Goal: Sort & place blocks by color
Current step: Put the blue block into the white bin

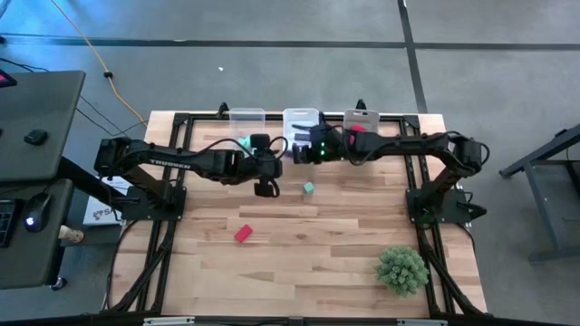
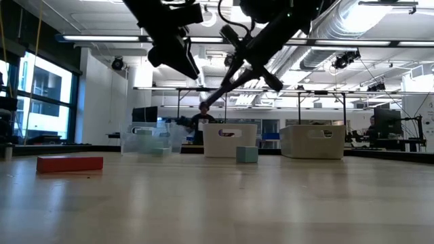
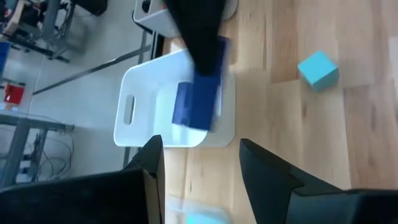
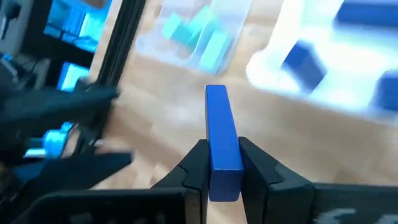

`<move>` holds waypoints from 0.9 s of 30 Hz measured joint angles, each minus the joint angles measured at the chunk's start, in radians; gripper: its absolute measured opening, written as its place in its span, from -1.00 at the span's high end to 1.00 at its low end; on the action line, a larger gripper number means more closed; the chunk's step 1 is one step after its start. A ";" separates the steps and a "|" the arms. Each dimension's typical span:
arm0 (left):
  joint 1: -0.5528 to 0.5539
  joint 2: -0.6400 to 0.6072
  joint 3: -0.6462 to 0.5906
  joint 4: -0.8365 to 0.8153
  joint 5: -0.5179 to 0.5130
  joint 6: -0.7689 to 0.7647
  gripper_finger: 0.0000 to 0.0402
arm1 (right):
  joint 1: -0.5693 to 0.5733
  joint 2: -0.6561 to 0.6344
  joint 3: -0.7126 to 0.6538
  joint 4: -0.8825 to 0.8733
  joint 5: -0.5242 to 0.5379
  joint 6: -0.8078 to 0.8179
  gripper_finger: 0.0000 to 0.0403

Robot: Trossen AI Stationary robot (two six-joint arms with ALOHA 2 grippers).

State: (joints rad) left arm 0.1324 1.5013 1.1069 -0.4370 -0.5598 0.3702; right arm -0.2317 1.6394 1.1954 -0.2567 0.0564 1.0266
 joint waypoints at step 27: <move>0.275 0.000 0.000 -0.059 0.287 -0.373 0.38 | -0.251 0.084 0.002 0.133 0.023 -0.705 0.79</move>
State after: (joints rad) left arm 0.4071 1.5009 1.1069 -0.4960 -0.2731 -0.0027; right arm -0.4827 1.7231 1.1969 -0.1241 0.0795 0.3214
